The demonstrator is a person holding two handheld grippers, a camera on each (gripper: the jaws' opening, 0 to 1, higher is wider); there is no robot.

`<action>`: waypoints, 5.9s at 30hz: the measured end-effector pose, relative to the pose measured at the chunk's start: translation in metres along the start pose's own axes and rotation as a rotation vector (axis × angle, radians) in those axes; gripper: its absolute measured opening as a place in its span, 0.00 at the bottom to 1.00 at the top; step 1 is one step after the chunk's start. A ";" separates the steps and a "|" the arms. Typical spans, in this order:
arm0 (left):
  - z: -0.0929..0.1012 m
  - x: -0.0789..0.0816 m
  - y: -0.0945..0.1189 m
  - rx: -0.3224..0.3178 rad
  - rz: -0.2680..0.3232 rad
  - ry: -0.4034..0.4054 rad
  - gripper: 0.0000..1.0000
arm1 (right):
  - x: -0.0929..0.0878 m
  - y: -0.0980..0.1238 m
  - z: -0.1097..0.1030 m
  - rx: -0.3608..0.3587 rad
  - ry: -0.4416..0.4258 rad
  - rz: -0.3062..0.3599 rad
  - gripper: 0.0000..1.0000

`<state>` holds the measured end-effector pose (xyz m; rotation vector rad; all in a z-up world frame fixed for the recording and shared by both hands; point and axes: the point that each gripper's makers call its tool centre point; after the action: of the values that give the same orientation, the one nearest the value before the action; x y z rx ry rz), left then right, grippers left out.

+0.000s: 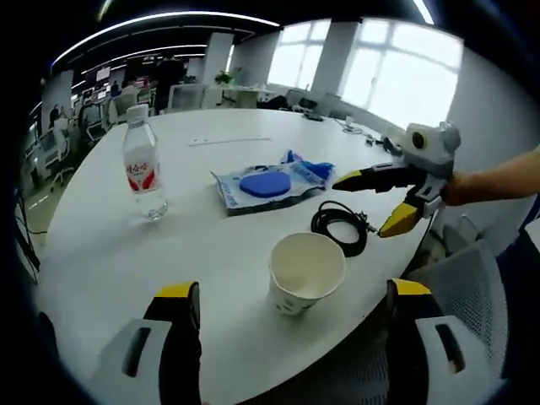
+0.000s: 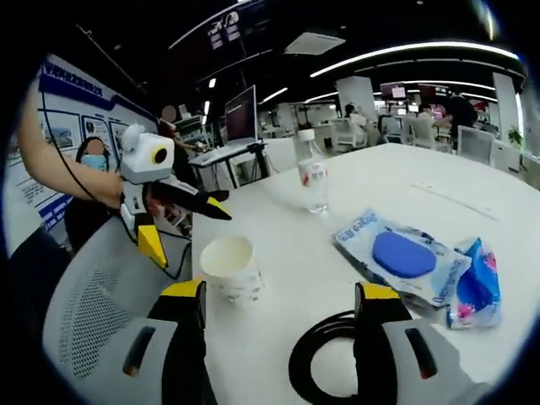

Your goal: Arrange the tabletop items into an orderly group along one side of the table until the central work area is clear of visible clutter.

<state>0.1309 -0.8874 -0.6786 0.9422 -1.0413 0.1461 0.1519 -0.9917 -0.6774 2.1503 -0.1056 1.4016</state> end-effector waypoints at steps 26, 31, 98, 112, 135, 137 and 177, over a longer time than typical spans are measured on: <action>0.010 -0.001 -0.012 0.030 -0.028 0.029 0.75 | -0.033 -0.064 -0.045 0.160 0.150 -0.136 0.61; 0.011 -0.001 -0.011 0.029 -0.024 0.076 0.73 | -0.027 -0.075 -0.052 0.192 0.171 -0.101 0.60; -0.006 0.016 0.027 0.164 0.200 0.277 0.81 | 0.099 -0.147 0.073 0.057 0.142 0.150 0.35; -0.007 0.010 0.022 0.179 0.161 0.245 0.78 | 0.109 -0.173 0.104 0.058 0.163 0.129 0.36; -0.006 0.007 0.016 0.165 0.143 0.246 0.78 | 0.101 -0.185 0.115 0.085 0.103 0.100 0.36; -0.007 0.007 0.017 0.170 0.146 0.247 0.78 | 0.101 -0.186 0.114 0.089 0.101 0.098 0.37; -0.017 0.013 0.023 0.212 0.199 0.291 0.79 | 0.095 -0.175 0.121 0.045 0.047 0.082 0.70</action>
<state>0.1372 -0.8652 -0.6572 0.9719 -0.8579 0.5520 0.3569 -0.8833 -0.7026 2.1702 -0.1474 1.5134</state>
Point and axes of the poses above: the point that each gripper's makers call its tool centre point, and the gripper's own axes: y roughly backward along the fingers, z roughly to its right, x roughly out of its top, and after that the axes turned 5 degrees about -y, right-handed
